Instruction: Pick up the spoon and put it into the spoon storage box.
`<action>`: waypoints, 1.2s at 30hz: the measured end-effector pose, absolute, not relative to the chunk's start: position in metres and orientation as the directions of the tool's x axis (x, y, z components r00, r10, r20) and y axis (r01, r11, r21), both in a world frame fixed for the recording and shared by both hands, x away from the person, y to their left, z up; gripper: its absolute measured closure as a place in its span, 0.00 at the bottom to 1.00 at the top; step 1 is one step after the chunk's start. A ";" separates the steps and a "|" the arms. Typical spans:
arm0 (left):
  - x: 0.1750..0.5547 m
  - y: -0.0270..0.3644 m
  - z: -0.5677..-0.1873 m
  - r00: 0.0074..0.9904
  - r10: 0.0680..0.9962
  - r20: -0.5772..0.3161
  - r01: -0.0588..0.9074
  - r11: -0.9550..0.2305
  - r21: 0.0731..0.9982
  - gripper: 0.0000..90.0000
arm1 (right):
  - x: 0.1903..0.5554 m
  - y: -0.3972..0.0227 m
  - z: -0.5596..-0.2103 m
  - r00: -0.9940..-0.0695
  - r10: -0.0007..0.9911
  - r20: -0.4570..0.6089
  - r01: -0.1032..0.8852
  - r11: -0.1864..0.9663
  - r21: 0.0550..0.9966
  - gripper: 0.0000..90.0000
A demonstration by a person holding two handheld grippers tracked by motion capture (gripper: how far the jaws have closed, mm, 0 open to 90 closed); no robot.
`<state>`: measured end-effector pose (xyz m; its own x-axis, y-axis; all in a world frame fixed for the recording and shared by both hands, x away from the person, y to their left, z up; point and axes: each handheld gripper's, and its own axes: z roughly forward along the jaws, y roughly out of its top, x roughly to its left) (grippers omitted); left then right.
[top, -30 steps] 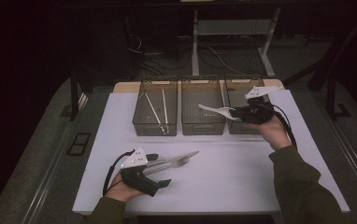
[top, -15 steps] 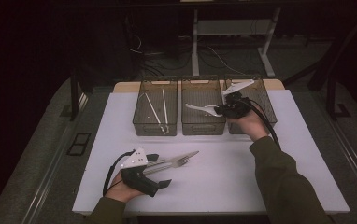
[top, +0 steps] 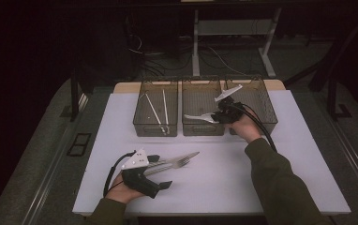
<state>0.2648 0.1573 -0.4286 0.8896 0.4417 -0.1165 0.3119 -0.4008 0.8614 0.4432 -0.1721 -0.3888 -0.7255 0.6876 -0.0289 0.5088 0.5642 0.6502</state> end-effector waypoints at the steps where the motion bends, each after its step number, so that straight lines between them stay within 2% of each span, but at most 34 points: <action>1: 0.265 0.157 -0.429 0.890 0.441 -0.116 0.312 -0.404 0.860 0.00 | 0.443 -0.172 -0.390 -0.728 0.685 -0.019 0.515 0.566 0.644 0.90; 8: 0.265 0.157 -0.429 0.890 0.440 -0.116 0.312 -0.404 0.860 0.00 | 0.444 -0.174 -0.390 -0.720 0.694 0.007 0.530 0.543 0.651 0.84; 20: 0.264 0.157 -0.429 0.890 0.441 -0.117 0.312 -0.402 0.861 0.00 | 0.438 -0.186 -0.377 -0.704 0.706 0.083 0.523 0.435 0.733 0.68; 31: 0.264 0.157 -0.429 0.890 0.442 -0.110 0.310 -0.412 0.857 0.00 | 0.412 -0.212 -0.373 -0.723 0.670 0.170 0.508 0.348 0.788 0.48; 36: 0.264 0.156 -0.429 0.890 0.442 -0.110 0.311 -0.414 0.855 0.00 | 0.397 -0.226 -0.374 -0.727 0.662 0.184 0.500 0.325 0.803 0.43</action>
